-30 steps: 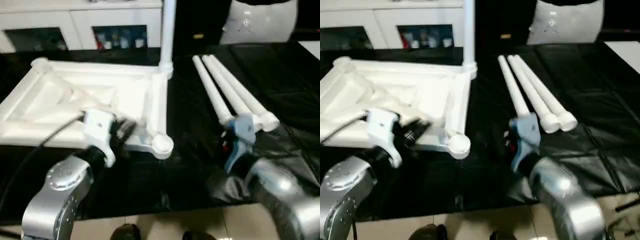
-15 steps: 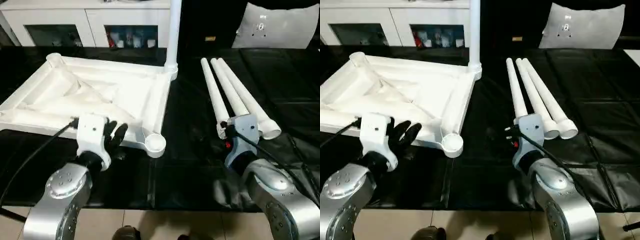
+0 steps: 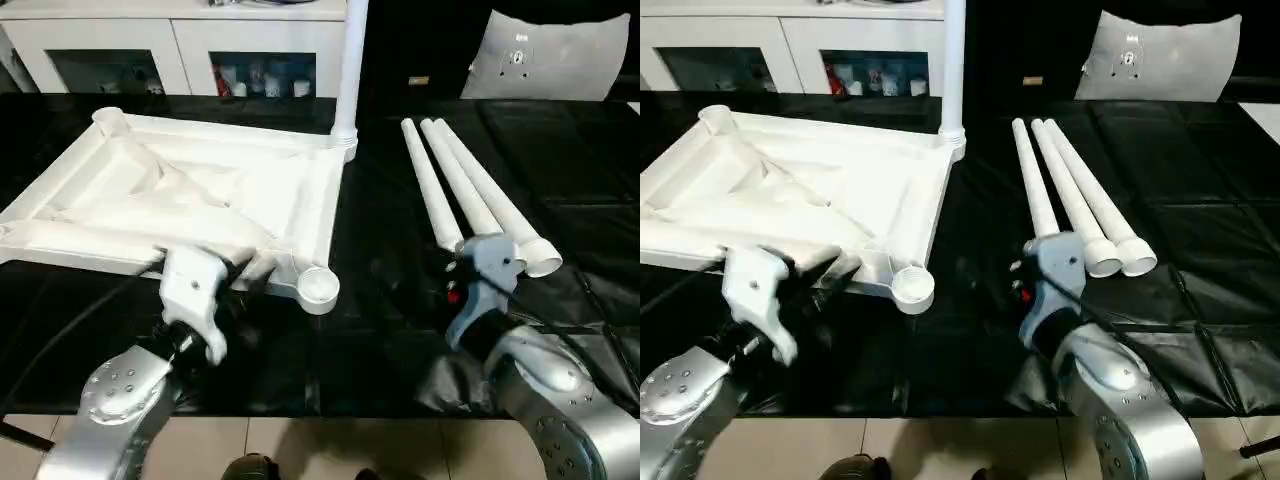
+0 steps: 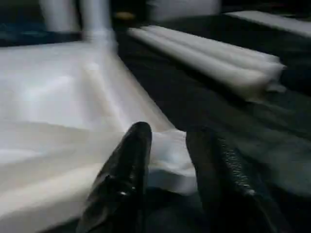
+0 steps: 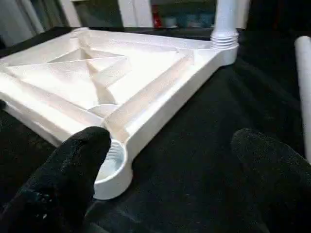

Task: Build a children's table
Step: Rotate table base, then move to table

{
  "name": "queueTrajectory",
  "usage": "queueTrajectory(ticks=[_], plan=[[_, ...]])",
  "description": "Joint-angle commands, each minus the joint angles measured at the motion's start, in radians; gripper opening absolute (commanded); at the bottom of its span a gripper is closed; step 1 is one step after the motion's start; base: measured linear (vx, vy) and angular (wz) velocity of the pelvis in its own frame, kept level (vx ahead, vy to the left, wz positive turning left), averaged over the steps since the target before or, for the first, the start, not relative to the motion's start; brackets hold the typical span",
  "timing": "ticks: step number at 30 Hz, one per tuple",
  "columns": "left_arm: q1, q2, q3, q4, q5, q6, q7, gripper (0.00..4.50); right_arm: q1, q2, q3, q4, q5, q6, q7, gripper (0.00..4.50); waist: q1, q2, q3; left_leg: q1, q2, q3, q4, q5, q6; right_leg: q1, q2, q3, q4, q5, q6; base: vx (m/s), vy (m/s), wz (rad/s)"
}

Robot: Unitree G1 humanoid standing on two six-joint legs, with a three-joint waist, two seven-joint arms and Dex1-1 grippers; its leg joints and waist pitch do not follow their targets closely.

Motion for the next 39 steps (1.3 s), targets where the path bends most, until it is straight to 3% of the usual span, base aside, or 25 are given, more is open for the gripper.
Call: queueTrajectory(ticks=[1, 9, 13, 18, 21, 22, 23, 24, 25, 26, 27, 28, 29, 30, 31, 32, 33, 34, 35, 36, 37, 38, 39], plan=[[0.010, 0.012, -0.025, -0.002, -0.045, -0.035, -0.074, 1.88, 0.011, 0.001, 0.004, -0.006, 0.005, -0.020, 0.011, 4.50, 0.000, 0.003, -0.043, 0.012, 0.071, -0.025, -0.079, -0.260, 0.010, 0.027, -0.127, 0.083, -0.106, -0.354, -0.055, 0.000, 0.000, 0.00], [0.005, 0.020, -0.035, 0.025, -0.031, -0.060, -0.063, 2.44, 0.028, -0.022, 0.015, 0.000, -0.030, -0.026, -0.014, 4.50, -0.003, 0.005, -0.049, 0.009, 0.072, -0.021, -0.075, -0.206, 0.021, 0.033, -0.121, 0.081, -0.094, -0.245, -0.079, 0.000, 0.000, 0.00], [-0.001, -0.012, -0.018, 0.043, -0.009, -0.065, -0.004, 2.71, 0.036, -0.044, 0.043, 0.011, -0.103, -0.042, -0.042, 4.50, -0.004, 0.007, -0.048, 0.010, 0.071, -0.021, -0.075, -0.214, 0.017, 0.034, -0.120, 0.082, -0.094, -0.249, -0.086, 0.000, 0.000, 0.00], [-0.003, -0.076, -0.010, 0.036, 0.015, -0.087, 0.093, 3.18, 0.021, -0.022, 0.022, 0.011, -0.077, -0.019, -0.057, 4.50, -0.005, 0.000, -0.046, 0.010, 0.071, -0.020, -0.074, -0.230, 0.024, 0.036, -0.121, 0.082, -0.100, -0.295, -0.074, 0.000, 0.000, 0.00], [0.001, -0.090, -0.009, 0.031, 0.019, -0.087, 0.118, 3.29, 0.009, -0.015, 0.014, 0.016, -0.072, -0.013, -0.063, 4.50, -0.005, 0.001, -0.038, 0.028, 0.066, -0.020, -0.078, -0.364, 0.005, 0.038, -0.119, 0.077, -0.112, -0.476, -0.045, 0.000, 0.000, 0.00], [0.004, -0.093, -0.010, 0.031, 0.026, -0.084, 0.132, 3.35, 0.002, -0.014, 0.014, 0.020, -0.074, -0.013, -0.062, 4.50, -0.006, -0.002, -0.034, 0.041, 0.058, -0.016, -0.078, -0.435, 0.001, 0.039, -0.113, 0.071, -0.127, -0.596, -0.016, 0.000, 0.000, 0.00], [0.009, -0.092, -0.014, 0.030, 0.048, -0.089, 0.148, 3.48, -0.006, -0.024, 0.024, 0.025, -0.086, -0.016, -0.054, 4.50, -0.007, -0.001, -0.028, 0.051, 0.054, -0.014, -0.077, -0.472, 0.001, 0.036, -0.107, 0.066, -0.135, -0.654, -0.004, 0.000, 0.000, 0.00], [0.014, -0.095, -0.013, 0.023, 0.044, -0.084, 0.150, 3.58, -0.010, -0.027, 0.030, 0.028, -0.090, -0.024, -0.048, 4.50, -0.021, 0.000, -0.007, 0.100, 0.039, -0.011, -0.059, -0.597, -0.005, 0.013, -0.089, 0.034, -0.169, -0.820, 0.032, 0.000, 0.000, 0.00], [0.019, -0.097, -0.012, 0.015, 0.046, -0.082, 0.155, 3.66, -0.017, -0.024, 0.033, 0.031, -0.088, -0.022, -0.046, 4.50, -0.028, -0.001, -0.006, 0.115, 0.036, -0.011, -0.052, -0.625, -0.008, 0.013, -0.083, 0.021, -0.178, -0.841, 0.040, 0.000, 0.000, 0.00], [0.021, -0.098, -0.011, 0.013, 0.047, -0.084, 0.157, 3.69, -0.019, -0.022, 0.034, 0.031, -0.088, -0.021, -0.047, 4.50, -0.039, 0.001, -0.003, 0.110, 0.041, -0.021, -0.062, -0.656, -0.009, 0.034, -0.080, 0.004, -0.175, -0.814, 0.047, 0.000, 0.000, 0.00], [0.023, -0.098, -0.009, 0.010, 0.045, -0.081, 0.158, 3.72, -0.022, -0.021, 0.035, 0.032, -0.088, -0.019, -0.048, 4.50, -0.042, 0.002, -0.002, 0.111, 0.051, -0.026, -0.071, -0.690, -0.009, 0.041, -0.079, -0.001, -0.170, -0.789, 0.049, 0.000, 0.000, 0.00], [0.026, -0.097, -0.009, 0.006, 0.048, -0.078, 0.163, 3.81, -0.026, -0.019, 0.037, 0.032, -0.087, -0.016, -0.049, 4.50, -0.051, 0.009, -0.011, 0.105, 0.067, -0.037, -0.089, -0.733, -0.012, 0.062, -0.082, 0.007, -0.143, -0.708, 0.037, 0.071, 0.026, -0.12], [0.027, -0.096, -0.008, 0.004, 0.048, -0.078, 0.165, 3.95, -0.029, -0.018, 0.038, 0.033, -0.087, -0.014, -0.049, 4.50, -0.054, 0.009, -0.010, 0.103, 0.071, -0.040, -0.096, -0.742, -0.014, 0.064, -0.084, 0.014, -0.136, -0.681, 0.028, 0.079, 0.009, -0.06], [0.030, -0.096, -0.007, -0.001, 0.046, -0.074, 0.167, 4.05, -0.034, -0.017, 0.042, 0.034, -0.086, -0.014, -0.046, 4.50, -0.053, 0.000, -0.020, 0.092, 0.049, -0.021, -0.085, -0.624, 0.003, 0.080, -0.107, 0.043, -0.150, -0.664, -0.012, 0.079, 0.009, -0.06], [0.030, -0.097, -0.006, -0.003, 0.045, -0.073, 0.168, 4.09, -0.035, -0.017, 0.044, 0.035, -0.086, -0.014, -0.045, 4.50, -0.048, -0.004, -0.026, 0.069, 0.038, -0.011, -0.080, -0.528, 0.017, 0.105, -0.116, 0.056, -0.155, -0.663, -0.021, 0.098, 0.003, -0.03], [0.031, -0.094, -0.007, -0.004, 0.047, -0.075, 0.171, 4.21, -0.038, -0.016, 0.047, 0.036, -0.086, -0.015, -0.043, 4.50, -0.030, -0.013, -0.038, 0.020, 0.020, 0.003, -0.062, -0.301, 0.067, 0.151, -0.124, 0.081, -0.158, -0.601, -0.036, 0.116, 0.015, -0.06], [0.033, -0.092, -0.008, -0.007, 0.048, -0.077, 0.173, 4.21, -0.040, -0.016, 0.051, 0.038, -0.086, -0.015, -0.043, 4.50, -0.027, -0.012, -0.038, 0.006, 0.016, 0.004, -0.053, -0.227, 0.084, 0.159, -0.123, 0.082, -0.158, -0.580, -0.044, 0.116, 0.015, -0.06], [0.033, -0.092, -0.008, -0.007, 0.048, -0.077, 0.173, 4.41, -0.040, -0.016, 0.051, 0.038, -0.086, -0.015, -0.043, 4.50, -0.024, -0.006, -0.047, 0.016, 0.018, 0.007, -0.050, -0.151, 0.106, 0.154, -0.107, 0.077, -0.152, -0.507, -0.065, 0.131, 0.024, 0.01], [0.037, -0.087, -0.010, -0.016, 0.052, -0.070, 0.179, 4.41, -0.047, -0.013, 0.058, 0.043, -0.090, -0.008, -0.047, 4.50, -0.026, 0.002, -0.055, 0.033, 0.026, 0.003, -0.059, -0.099, 0.120, 0.147, -0.080, 0.060, -0.132, -0.377, -0.088, 0.141, 0.029, 0.03], [0.039, -0.085, -0.009, -0.022, 0.052, -0.065, 0.182, 4.47, -0.052, -0.010, 0.060, 0.047, -0.093, -0.004, -0.051, 4.50, -0.031, 0.015, -0.066, 0.065, 0.045, -0.015, -0.071, -0.041, 0.148, 0.129, -0.057, 0.038, -0.100, -0.227, -0.100, 0.141, 0.029, 0.03], [0.039, -0.085, -0.009, -0.022, 0.052, -0.065, 0.182, 4.47, -0.052, -0.010, 0.060, 0.047, -0.093, -0.004, -0.051, 4.50, -0.038, 0.020, -0.069, 0.096, 0.064, -0.033, -0.078, -0.017, 0.184, 0.107, -0.047, 0.026, -0.077, -0.167, -0.098, 0.179, 0.027, 0.00], [0.041, -0.084, -0.009, -0.026, 0.052, -0.063, 0.184, 4.47, -0.056, -0.007, 0.060, 0.051, -0.096, 0.000, -0.055, 4.50, -0.068, 0.030, -0.080, 0.198, 0.125, -0.105, -0.071, 0.091, 0.307, 0.006, -0.040, 0.005, -0.002, -0.100, -0.066, 0.108, 0.011, 0.00], [0.042, -0.084, -0.007, -0.030, 0.051, -0.061, 0.185, 4.47, -0.064, -0.002, 0.058, 0.055, -0.099, 0.006, -0.060, 4.50, -0.079, 0.026, -0.089, 0.245, 0.161, -0.143, -0.065, 0.158, 0.387, -0.049, -0.053, 0.015, 0.036, -0.125, -0.024, 0.196, -0.004, 0.04]])
